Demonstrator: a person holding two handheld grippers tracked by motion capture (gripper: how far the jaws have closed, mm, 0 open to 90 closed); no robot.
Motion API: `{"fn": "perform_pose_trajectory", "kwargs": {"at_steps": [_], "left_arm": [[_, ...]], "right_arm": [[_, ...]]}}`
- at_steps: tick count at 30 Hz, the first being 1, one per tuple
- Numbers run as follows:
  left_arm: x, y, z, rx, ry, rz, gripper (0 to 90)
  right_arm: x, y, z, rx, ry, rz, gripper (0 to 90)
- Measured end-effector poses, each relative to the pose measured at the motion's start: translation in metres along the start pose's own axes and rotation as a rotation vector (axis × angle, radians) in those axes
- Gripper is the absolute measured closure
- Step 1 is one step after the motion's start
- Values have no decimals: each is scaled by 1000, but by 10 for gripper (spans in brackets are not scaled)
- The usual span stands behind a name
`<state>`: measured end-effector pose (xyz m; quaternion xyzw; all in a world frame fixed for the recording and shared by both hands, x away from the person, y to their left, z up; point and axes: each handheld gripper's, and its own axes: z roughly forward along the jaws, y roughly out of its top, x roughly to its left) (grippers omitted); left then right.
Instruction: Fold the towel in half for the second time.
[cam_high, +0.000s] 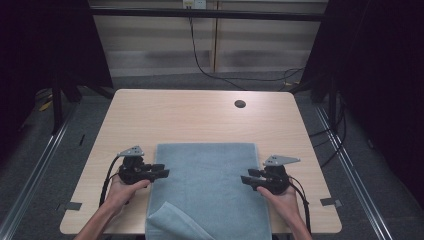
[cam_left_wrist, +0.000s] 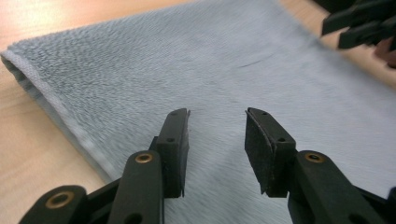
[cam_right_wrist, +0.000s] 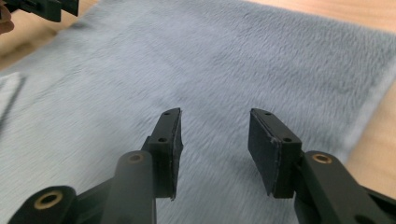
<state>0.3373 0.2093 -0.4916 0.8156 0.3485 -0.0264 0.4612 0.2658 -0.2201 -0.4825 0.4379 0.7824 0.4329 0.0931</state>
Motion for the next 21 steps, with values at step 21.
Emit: {"fn": "perform_pose_trajectory", "kwargs": {"at_steps": [21], "left_arm": [[-8, -15, 12, 36, 27, 54, 616]], "right_arm": [[6, -9, 25, 57, -89, -28, 480]]}}
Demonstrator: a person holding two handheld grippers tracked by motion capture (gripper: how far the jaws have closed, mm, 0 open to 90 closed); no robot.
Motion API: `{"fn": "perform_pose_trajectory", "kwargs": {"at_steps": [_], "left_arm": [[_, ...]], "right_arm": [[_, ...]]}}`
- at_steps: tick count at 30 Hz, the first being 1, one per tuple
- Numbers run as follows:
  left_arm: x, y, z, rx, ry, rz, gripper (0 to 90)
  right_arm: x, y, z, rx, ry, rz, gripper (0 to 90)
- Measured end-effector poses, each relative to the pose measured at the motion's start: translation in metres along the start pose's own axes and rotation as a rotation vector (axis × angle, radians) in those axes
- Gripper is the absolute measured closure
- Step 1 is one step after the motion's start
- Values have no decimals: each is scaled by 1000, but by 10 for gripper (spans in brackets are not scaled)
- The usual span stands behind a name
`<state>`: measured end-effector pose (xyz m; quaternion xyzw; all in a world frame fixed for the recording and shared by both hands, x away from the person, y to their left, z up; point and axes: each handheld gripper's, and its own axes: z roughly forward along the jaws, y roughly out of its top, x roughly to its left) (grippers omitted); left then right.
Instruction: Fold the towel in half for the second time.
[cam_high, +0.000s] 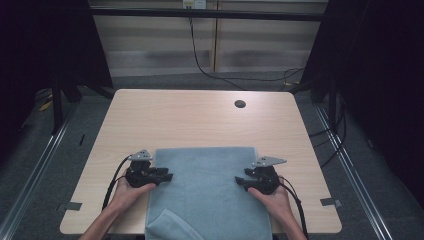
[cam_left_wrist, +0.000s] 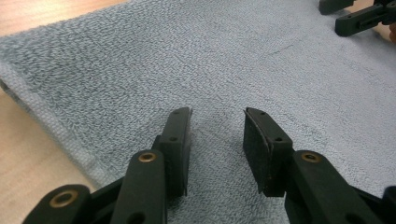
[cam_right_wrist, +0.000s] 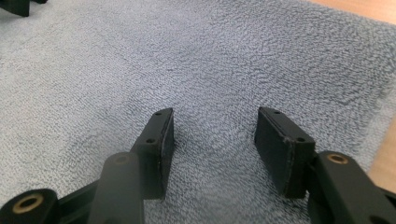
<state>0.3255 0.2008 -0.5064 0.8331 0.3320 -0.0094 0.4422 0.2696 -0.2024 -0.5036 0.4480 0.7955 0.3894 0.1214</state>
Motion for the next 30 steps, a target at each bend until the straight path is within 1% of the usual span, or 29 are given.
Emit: {"fn": "perform_pose_trajectory", "kwargs": {"at_steps": [1, 2, 4, 5, 6, 7, 9, 10, 11, 12, 13, 15, 17, 18, 19, 20, 21, 22, 24, 25, 26, 27, 28, 29, 30], "left_arm": [[-1, -1, 0, 0, -1, 5, 615], [-2, -1, 0, 0, -1, 8, 616], [-3, -2, 0, -2, -4, 3, 615], [-4, -3, 0, -1, -5, 5, 614], [-6, -4, -1, -1, -7, 11, 614], [-9, -7, -3, 0, -14, 7, 613], [-11, -9, -4, -2, -22, 3, 612], [-13, -13, -7, -7, -36, -16, 612], [-13, -13, -7, -7, -36, -16, 613], [-18, -17, -10, -10, -36, -22, 613], [-20, -18, -11, 0, -34, -11, 613], [-26, -20, -13, 16, -21, 16, 609], [-28, -21, -14, 15, -18, 19, 594], [-30, -22, -15, 16, -20, 11, 588], [-32, -24, -17, 25, -35, 8, 588], [-32, -24, -17, 25, -35, 8, 588], [-33, -26, -19, 29, -40, 3, 588], [-36, -30, -22, 31, -53, -2, 588], [-38, -31, -24, 38, -54, 1, 588], [-41, -32, -26, 44, -53, 5, 588], [-43, -33, -27, 47, -51, 15, 587], [-44, -33, -28, 52, -49, 23, 580], [-45, -30, -30, 56, -39, 37, 554], [-45, -30, -30, 56, -39, 37, 545], [-43, -28, -31, 47, -46, 31, 542]], "right_arm": [[4, -1, -4, 25, -4, -2, 481], [5, -1, -5, 34, -3, -10, 481], [7, -2, -6, 40, -5, -13, 481], [11, -5, -10, 52, -6, -7, 481], [11, -5, -10, 52, -6, -7, 481], [13, -9, -14, 49, 4, -15, 481], [16, -13, -17, 48, 11, -7, 481], [18, -14, -19, 49, 17, -16, 481], [18, -14, -19, 49, 17, -16, 481], [20, -16, -22, 56, 26, -18, 481], [22, -18, -23, 53, 29, -15, 481], [25, -21, -25, 50, 36, -25, 481], [29, -24, -28, 51, 33, -29, 480], [29, -24, -28, 51, 33, -29, 480], [34, -27, -31, 61, 31, -38, 480], [34, -27, -31, 61, 31, -38, 480], [37, -28, -33, 67, 34, -34, 480], [43, -32, -37, 79, 37, -49, 480], [45, -34, -39, 77, 38, -57, 480], [48, -35, -40, 81, 41, -46, 480], [49, -36, -41, 77, 45, -50, 480], [51, -37, -42, 85, 44, -47, 480], [51, -36, -43, 83, 58, -45, 482], [51, -36, -43, 83, 58, -45, 482], [43, -31, -45, 61, 88, -37, 475]]}}
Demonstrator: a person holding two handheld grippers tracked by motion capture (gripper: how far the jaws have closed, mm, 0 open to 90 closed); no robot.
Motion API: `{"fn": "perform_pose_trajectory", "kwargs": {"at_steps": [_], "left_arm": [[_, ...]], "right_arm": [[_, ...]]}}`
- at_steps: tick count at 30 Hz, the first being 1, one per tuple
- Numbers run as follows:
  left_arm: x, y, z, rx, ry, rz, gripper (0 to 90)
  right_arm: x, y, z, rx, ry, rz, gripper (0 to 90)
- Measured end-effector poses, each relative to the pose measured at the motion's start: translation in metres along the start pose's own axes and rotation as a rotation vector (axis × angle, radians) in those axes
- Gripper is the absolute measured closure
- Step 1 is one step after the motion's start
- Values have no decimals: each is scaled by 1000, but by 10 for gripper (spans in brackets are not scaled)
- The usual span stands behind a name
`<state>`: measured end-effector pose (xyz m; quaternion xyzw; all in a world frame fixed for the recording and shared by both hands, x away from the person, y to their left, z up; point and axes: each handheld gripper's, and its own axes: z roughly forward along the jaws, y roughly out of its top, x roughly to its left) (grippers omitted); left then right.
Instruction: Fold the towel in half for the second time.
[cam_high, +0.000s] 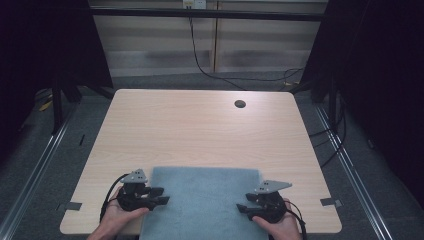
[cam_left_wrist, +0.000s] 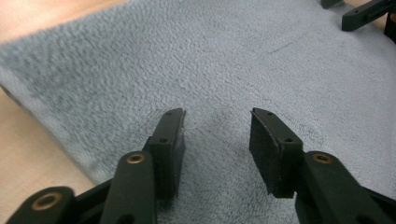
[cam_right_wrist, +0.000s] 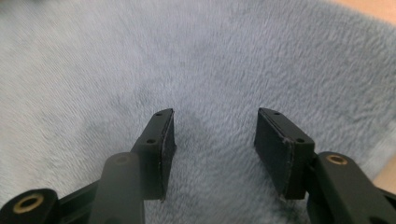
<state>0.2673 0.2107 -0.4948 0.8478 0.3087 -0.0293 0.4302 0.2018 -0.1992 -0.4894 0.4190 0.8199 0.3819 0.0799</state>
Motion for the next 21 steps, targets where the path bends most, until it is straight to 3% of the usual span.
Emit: {"fn": "perform_pose_trajectory", "kwargs": {"at_steps": [3, 4, 5, 6, 7, 8, 9, 10, 12, 18, 21], "left_arm": [[9, 12, -6, -44, 26, -12, 538], [21, 23, -11, -83, 36, -20, 537], [21, 23, -11, -83, 36, -20, 532], [37, 33, -12, -92, 79, -27, 524], [37, 33, -12, -92, 79, -27, 520], [53, 38, -10, -108, 86, -57, 513], [53, 38, -10, -108, 86, -57, 494], [64, 40, -4, -88, 98, -67, 485], [69, 39, 0, -86, 114, -61, 461], [75, 35, 3, -69, 108, -61, 421], [81, 32, 5, -48, 147, -82, 419]], "right_arm": [[-12, 8, -6, -39, -5, 19, 482], [-27, 17, -11, -76, -43, 25, 492], [-36, 22, -12, -81, -60, 30, 496], [-44, 26, -12, -78, -71, 30, 496], [-52, 30, -10, -77, -85, 25, 495], [-59, 33, -7, -72, -101, 22, 495], [-59, 33, -7, -72, -101, 22, 495], [-70, 39, -1, -75, -95, 26, 494], [-77, 44, 5, -78, -97, 23, 497], [-85, 45, 18, -59, -89, 22, 512], [-90, 39, 24, -33, -83, 29, 516]]}}
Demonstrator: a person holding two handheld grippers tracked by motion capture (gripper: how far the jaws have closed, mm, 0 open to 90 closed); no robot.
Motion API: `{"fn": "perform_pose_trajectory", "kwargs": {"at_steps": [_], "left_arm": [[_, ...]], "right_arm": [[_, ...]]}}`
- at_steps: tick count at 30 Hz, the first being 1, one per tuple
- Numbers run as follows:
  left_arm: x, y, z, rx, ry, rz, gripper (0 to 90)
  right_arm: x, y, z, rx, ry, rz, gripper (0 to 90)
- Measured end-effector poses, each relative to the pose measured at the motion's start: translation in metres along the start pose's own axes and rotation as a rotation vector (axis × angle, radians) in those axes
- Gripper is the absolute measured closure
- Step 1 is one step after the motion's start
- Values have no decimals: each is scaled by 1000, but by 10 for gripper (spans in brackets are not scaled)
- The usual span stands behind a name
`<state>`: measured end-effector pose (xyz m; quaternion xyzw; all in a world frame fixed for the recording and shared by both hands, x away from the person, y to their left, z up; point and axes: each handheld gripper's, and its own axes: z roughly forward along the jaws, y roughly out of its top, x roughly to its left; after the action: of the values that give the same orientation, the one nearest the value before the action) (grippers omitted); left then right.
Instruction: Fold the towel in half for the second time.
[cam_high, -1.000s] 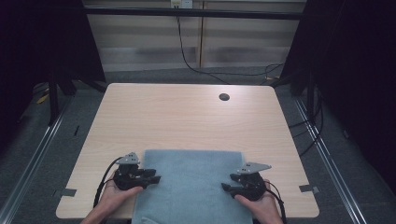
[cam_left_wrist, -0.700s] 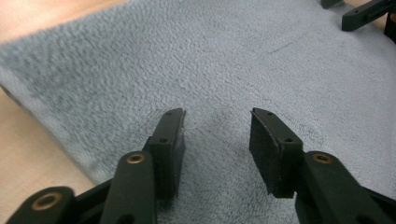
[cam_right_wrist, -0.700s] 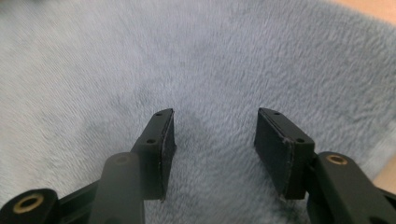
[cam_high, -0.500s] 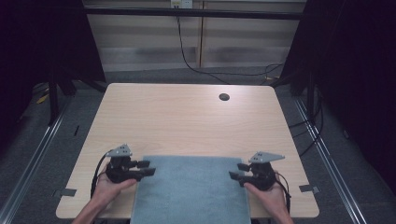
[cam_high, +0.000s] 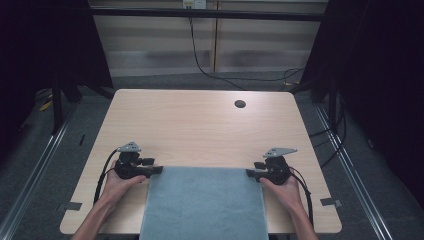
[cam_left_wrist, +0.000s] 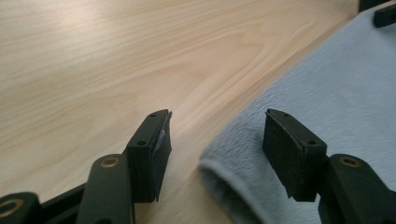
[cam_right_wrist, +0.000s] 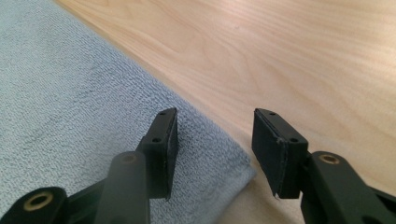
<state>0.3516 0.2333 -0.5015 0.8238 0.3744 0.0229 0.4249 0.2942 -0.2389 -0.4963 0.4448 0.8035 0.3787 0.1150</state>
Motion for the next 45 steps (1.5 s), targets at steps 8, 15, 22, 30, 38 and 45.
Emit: {"fn": "perform_pose_trajectory", "kwargs": {"at_steps": [8, 15, 22, 30, 38, 45], "left_arm": [[-8, -3, 6, 16, -55, 51, 461], [-17, -8, 6, 27, -100, 82, 762], [-9, 2, -3, -52, -139, 11, 814], [2, 37, -18, -143, -95, -21, 832], [4, 87, -35, -181, -39, 19, 835], [6, 112, -43, -198, -5, 45, 835]], "right_arm": [[1, -3, 3, 23, -2, -8, 554], [4, -5, 2, 37, 45, 25, 808], [-1, 4, -14, -49, 90, 74, 854], [-3, 49, -34, -112, 63, 30, 857], [-16, 105, -46, -182, 28, 11, 859], [-22, 137, -53, -222, -1, 7, 863]]}}
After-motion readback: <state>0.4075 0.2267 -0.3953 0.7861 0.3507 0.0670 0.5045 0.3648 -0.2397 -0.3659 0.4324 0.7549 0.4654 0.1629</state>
